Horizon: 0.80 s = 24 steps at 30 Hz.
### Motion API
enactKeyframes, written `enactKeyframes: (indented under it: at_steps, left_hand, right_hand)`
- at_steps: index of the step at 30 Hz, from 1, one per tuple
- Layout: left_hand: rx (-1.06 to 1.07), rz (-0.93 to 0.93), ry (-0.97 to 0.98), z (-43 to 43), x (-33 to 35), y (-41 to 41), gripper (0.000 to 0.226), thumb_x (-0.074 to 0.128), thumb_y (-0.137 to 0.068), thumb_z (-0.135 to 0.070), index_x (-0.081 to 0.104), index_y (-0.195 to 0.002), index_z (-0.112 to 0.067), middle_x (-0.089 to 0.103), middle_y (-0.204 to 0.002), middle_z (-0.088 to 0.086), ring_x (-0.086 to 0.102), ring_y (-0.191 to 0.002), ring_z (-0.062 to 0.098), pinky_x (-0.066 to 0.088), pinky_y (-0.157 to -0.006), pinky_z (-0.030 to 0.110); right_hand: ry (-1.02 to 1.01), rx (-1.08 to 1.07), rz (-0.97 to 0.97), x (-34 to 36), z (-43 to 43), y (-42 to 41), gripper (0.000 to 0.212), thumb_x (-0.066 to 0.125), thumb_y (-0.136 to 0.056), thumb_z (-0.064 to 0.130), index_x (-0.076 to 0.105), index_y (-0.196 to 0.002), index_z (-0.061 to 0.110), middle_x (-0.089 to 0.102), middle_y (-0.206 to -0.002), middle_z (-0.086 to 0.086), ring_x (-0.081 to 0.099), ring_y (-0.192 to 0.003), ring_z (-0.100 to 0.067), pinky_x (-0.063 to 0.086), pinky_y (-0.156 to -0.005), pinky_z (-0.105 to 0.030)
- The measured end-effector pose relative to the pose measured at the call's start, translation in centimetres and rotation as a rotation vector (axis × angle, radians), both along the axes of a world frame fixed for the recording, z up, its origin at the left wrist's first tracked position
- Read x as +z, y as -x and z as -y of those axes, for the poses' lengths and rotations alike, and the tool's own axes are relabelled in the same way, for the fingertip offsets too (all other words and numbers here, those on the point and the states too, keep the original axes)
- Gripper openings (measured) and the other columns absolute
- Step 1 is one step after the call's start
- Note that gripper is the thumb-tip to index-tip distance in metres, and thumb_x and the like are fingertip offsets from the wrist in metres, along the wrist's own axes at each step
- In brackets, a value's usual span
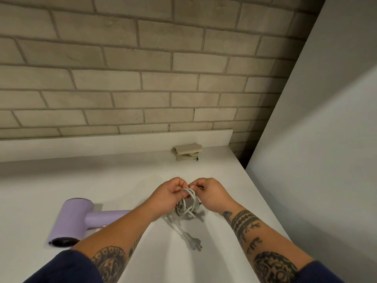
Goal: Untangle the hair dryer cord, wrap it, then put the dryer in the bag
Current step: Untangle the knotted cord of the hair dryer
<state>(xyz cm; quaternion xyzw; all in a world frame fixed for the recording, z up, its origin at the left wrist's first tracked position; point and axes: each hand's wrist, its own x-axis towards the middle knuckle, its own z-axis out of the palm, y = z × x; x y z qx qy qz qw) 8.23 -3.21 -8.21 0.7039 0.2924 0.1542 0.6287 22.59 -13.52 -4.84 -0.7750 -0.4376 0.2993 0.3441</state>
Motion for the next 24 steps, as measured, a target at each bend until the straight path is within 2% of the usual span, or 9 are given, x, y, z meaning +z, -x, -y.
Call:
enactKeyframes:
  at_steps: [3, 5, 7, 11, 14, 16, 18, 21, 24]
  left_hand:
    - [0.031, 0.004, -0.022, 0.1, -0.3, 0.2, 0.003, 0.064, -0.099, -0.012, 0.064, -0.102, -0.013, 0.078, -0.094, 0.002, 0.071, -0.088, 0.015, 0.052, -0.086, 0.038]
    - [0.07, 0.016, -0.006, 0.3, -0.5, 0.4, 0.002, 0.062, -0.1, -0.012, 0.063, -0.102, -0.013, 0.077, -0.09, -0.002, 0.07, -0.086, 0.013, 0.051, -0.083, 0.035]
    - [0.093, 0.031, 0.016, 0.5, -0.8, 0.5, 0.003, 0.061, -0.101, -0.01, 0.061, -0.1, -0.013, 0.076, -0.085, -0.006, 0.067, -0.081, 0.013, 0.048, -0.078, 0.033]
    - [0.097, 0.042, 0.02, 0.8, -0.9, 0.5, 0.01, 0.057, -0.102, -0.006, 0.059, -0.095, -0.013, 0.074, -0.08, -0.008, 0.063, -0.077, 0.015, 0.046, -0.074, 0.03]
    - [0.096, 0.026, 0.008, 1.1, -0.8, 0.2, 0.011, 0.056, -0.102, -0.007, 0.06, -0.094, -0.014, 0.076, -0.083, -0.004, 0.065, -0.08, 0.019, 0.048, -0.074, 0.031]
    - [0.095, 0.012, 0.01, 1.1, -0.8, 0.1, 0.012, 0.056, -0.102, -0.008, 0.06, -0.093, -0.014, 0.076, -0.082, -0.004, 0.066, -0.078, 0.019, 0.05, -0.071, 0.028]
    - [0.099, 0.001, 0.01, 1.2, -0.8, 0.1, 0.011, 0.057, -0.102, -0.008, 0.06, -0.094, -0.014, 0.077, -0.081, -0.005, 0.067, -0.076, 0.017, 0.05, -0.068, 0.026]
    - [0.091, -0.029, -0.024, 1.4, -0.8, 0.1, 0.009, 0.058, -0.102, -0.011, 0.06, -0.094, -0.015, 0.077, -0.08, -0.007, 0.067, -0.074, 0.012, 0.049, -0.07, 0.026]
    - [0.078, -0.015, -0.01, 1.5, -0.8, 0.0, 0.008, 0.059, -0.101, -0.01, 0.061, -0.095, -0.015, 0.077, -0.085, -0.002, 0.07, -0.079, 0.013, 0.051, -0.076, 0.029]
  right_hand:
    - [0.021, 0.029, 0.132, -0.6, -0.8, -0.7, 0.016, 0.057, -0.1, 0.024, 0.071, -0.094, 0.02, 0.071, -0.091, 0.006, 0.066, -0.084, -0.011, 0.049, -0.073, -0.021]
    - [-0.016, -0.041, 0.126, -1.3, -1.2, -1.2, 0.017, 0.055, -0.101, 0.023, 0.069, -0.094, 0.019, 0.069, -0.09, 0.005, 0.065, -0.084, -0.015, 0.049, -0.074, -0.026]
    - [-0.074, -0.195, -0.03, -2.1, -1.4, -1.5, 0.018, 0.051, -0.102, 0.02, 0.067, -0.092, 0.019, 0.065, -0.088, 0.002, 0.063, -0.078, -0.019, 0.049, -0.073, -0.03]
    - [-0.141, -0.508, -0.549, -2.2, -1.2, -1.5, 0.022, 0.045, -0.105, 0.021, 0.063, -0.097, 0.013, 0.056, -0.088, -0.005, 0.057, -0.068, -0.019, 0.049, -0.062, -0.033]
    - [-0.115, -0.619, -0.725, -2.5, -0.7, -1.5, 0.025, 0.044, -0.106, 0.023, 0.062, -0.095, 0.011, 0.057, -0.086, -0.004, 0.061, -0.068, -0.019, 0.046, -0.063, -0.032]
    - [-0.096, -0.594, -0.669, -2.8, -0.3, -1.5, 0.025, 0.043, -0.105, 0.02, 0.064, -0.097, 0.01, 0.059, -0.086, -0.005, 0.06, -0.069, -0.019, 0.045, -0.064, -0.031]
    - [-0.111, -0.5, -0.485, -3.2, 0.2, -1.6, 0.022, 0.045, -0.103, 0.016, 0.067, -0.105, 0.013, 0.066, -0.098, -0.005, 0.06, -0.078, -0.018, 0.045, -0.066, -0.029]
    - [-0.196, -0.292, -0.193, -3.1, 0.8, -1.8, 0.023, 0.052, -0.102, 0.019, 0.068, -0.119, 0.022, 0.064, -0.123, 0.001, 0.059, -0.103, -0.014, 0.046, -0.089, -0.027]
    - [-0.163, -0.013, 0.09, -3.1, 0.6, -1.8, 0.022, 0.059, -0.098, 0.031, 0.07, -0.117, 0.036, 0.062, -0.125, 0.014, 0.054, -0.121, -0.009, 0.042, -0.108, -0.035]
